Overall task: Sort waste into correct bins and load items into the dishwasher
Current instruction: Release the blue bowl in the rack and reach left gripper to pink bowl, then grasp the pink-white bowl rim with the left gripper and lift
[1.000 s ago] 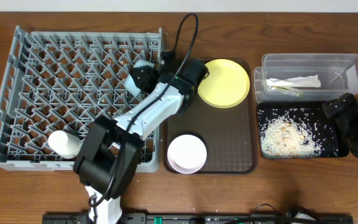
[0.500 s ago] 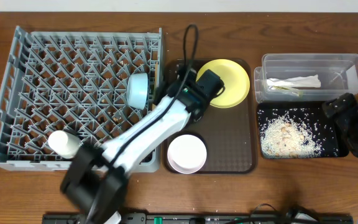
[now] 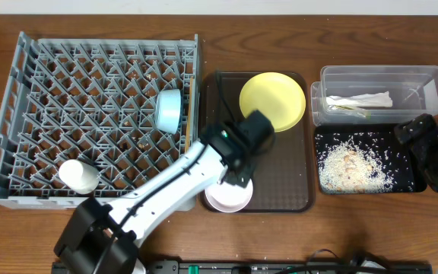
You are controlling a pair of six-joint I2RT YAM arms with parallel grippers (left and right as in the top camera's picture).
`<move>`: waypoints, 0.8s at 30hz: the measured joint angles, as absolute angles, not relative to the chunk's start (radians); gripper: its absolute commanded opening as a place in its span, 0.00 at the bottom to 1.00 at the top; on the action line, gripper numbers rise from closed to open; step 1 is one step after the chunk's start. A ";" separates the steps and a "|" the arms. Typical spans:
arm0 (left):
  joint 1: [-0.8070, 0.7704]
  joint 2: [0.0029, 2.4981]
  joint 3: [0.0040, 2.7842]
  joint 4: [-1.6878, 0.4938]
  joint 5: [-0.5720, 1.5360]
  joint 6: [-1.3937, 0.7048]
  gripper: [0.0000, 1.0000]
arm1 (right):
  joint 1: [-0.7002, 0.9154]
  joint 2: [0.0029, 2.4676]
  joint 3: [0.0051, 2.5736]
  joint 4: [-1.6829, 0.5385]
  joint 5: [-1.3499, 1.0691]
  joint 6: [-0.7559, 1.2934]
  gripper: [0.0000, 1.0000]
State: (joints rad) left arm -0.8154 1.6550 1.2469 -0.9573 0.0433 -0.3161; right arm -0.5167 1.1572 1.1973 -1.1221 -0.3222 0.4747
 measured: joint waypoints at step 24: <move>-0.828 1.750 1.203 -0.474 0.575 -0.228 0.13 | -0.517 1.157 1.196 -1.122 -0.323 0.475 0.99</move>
